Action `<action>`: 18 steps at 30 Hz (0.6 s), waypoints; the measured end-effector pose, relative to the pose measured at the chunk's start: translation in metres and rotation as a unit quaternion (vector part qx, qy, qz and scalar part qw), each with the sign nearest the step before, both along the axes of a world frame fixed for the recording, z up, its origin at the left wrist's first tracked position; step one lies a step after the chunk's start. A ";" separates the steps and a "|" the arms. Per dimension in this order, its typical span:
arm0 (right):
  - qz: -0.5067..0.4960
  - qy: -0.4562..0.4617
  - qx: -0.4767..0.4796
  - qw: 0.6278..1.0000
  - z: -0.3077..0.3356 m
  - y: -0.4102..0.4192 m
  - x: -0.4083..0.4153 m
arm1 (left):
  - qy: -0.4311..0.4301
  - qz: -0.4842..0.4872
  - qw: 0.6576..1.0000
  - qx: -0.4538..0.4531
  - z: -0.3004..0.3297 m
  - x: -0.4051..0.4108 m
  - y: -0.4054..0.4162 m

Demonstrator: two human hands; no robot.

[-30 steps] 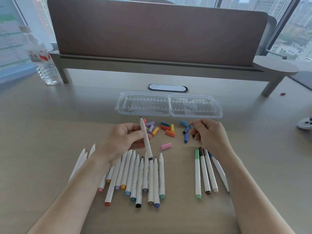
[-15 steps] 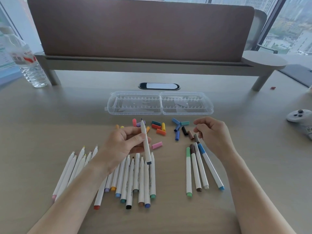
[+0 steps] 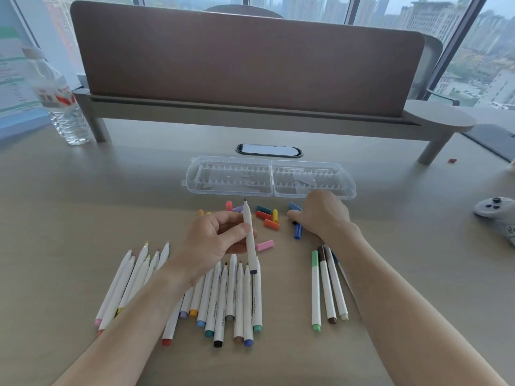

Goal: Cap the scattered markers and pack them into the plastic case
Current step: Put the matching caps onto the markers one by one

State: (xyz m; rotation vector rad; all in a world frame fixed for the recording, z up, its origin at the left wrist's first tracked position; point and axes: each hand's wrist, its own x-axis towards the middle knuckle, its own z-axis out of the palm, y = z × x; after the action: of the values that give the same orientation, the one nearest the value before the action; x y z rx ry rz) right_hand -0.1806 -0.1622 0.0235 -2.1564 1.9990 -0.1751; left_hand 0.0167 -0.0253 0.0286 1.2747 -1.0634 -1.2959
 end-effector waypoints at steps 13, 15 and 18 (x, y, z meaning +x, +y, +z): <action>-0.025 -0.530 0.171 0.830 0.016 0.054 -0.018 | 0.072 -0.012 0.997 0.025 0.000 -0.006 0.002; -0.024 -0.593 0.203 0.778 0.009 0.063 -0.024 | 0.106 -0.018 0.993 0.039 0.000 -0.008 0.003; -0.015 -0.630 0.219 0.745 0.004 0.069 -0.030 | 0.121 -0.029 0.990 0.060 -0.001 -0.010 0.003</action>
State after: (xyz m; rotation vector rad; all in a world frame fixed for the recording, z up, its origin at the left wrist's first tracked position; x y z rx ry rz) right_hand -0.2102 -0.0932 0.0280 -1.0749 1.0548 -0.8078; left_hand 0.0062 -0.0222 0.0274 1.1463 -0.8680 -1.5358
